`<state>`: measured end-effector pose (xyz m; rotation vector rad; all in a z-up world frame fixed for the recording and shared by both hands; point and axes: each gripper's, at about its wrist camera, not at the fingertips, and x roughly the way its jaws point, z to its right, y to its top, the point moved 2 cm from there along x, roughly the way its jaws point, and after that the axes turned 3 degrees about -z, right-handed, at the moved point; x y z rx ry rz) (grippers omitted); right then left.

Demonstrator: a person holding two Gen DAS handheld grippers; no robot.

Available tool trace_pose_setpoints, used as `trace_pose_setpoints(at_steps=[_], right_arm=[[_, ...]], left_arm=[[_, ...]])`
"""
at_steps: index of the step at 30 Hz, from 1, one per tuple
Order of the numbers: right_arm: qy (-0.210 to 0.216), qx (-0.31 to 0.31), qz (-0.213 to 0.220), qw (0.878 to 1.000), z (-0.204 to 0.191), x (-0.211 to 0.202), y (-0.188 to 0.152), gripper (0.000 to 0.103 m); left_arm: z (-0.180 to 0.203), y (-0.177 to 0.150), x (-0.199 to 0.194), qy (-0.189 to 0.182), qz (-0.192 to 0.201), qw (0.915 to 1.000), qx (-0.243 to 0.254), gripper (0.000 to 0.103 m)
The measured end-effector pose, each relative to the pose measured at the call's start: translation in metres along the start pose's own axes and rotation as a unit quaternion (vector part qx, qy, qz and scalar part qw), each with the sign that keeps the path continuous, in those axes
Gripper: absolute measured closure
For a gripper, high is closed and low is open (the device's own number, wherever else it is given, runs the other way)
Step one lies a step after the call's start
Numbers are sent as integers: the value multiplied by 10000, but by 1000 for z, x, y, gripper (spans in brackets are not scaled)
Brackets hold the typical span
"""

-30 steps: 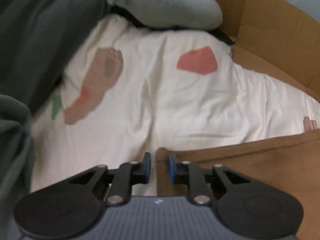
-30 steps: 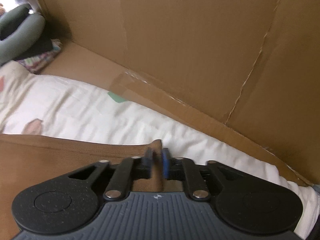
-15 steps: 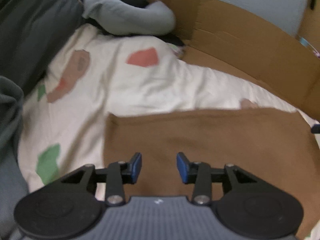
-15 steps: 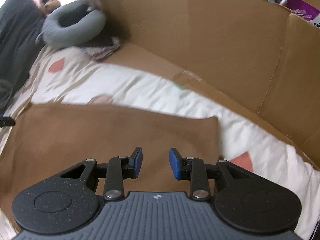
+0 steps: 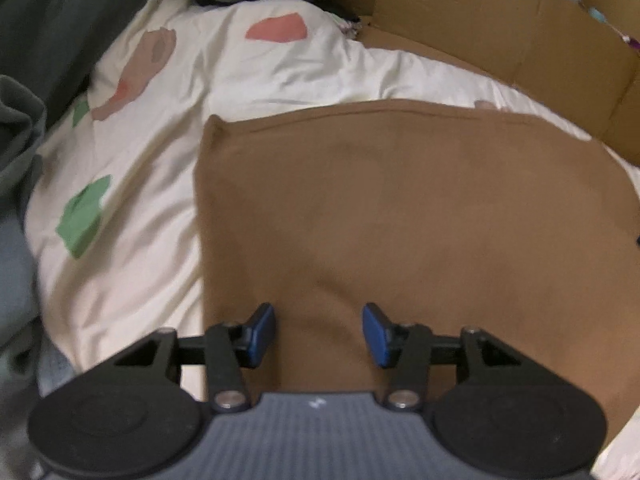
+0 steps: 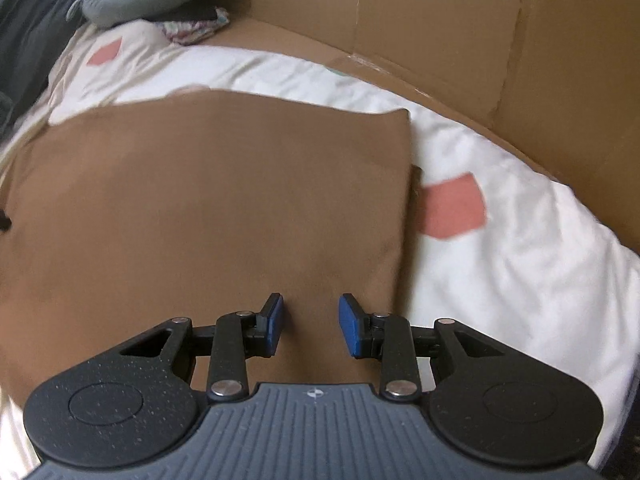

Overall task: Fold clothes
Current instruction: 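Open both tools and press the folded shirt flat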

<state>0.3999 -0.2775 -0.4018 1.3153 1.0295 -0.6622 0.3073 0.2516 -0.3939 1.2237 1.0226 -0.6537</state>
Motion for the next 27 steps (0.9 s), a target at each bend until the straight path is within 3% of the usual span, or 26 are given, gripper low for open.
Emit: trace_pose_setpoints(at_steps=[6,9,15,19,22,27], right_arm=[[-64,235,125,9996,12,-24,-26,66],[-8,253,187,9995,10,-38,-30,66],[245,153,314,9991,-11,-58,-31,66],[334,275,372,9984,-32,-58,-28,66],[488,491,345,9970,-49,-52,-29,66],[419,310,89,9986,-78,-41,-47,65]], left_arm=[[-11,-23,-19,356,-8,9989,303,55],[-21,-28,-35,388,83,9992,54,55],[-10,-31,-64,132,295,9994,-117,54],[6,-34,-73,-97,426,9973,-591,51],[25,-36,-68,-212,421,9975,-526,51],[56,-42,-55,-403,350,9978,-402,44]])
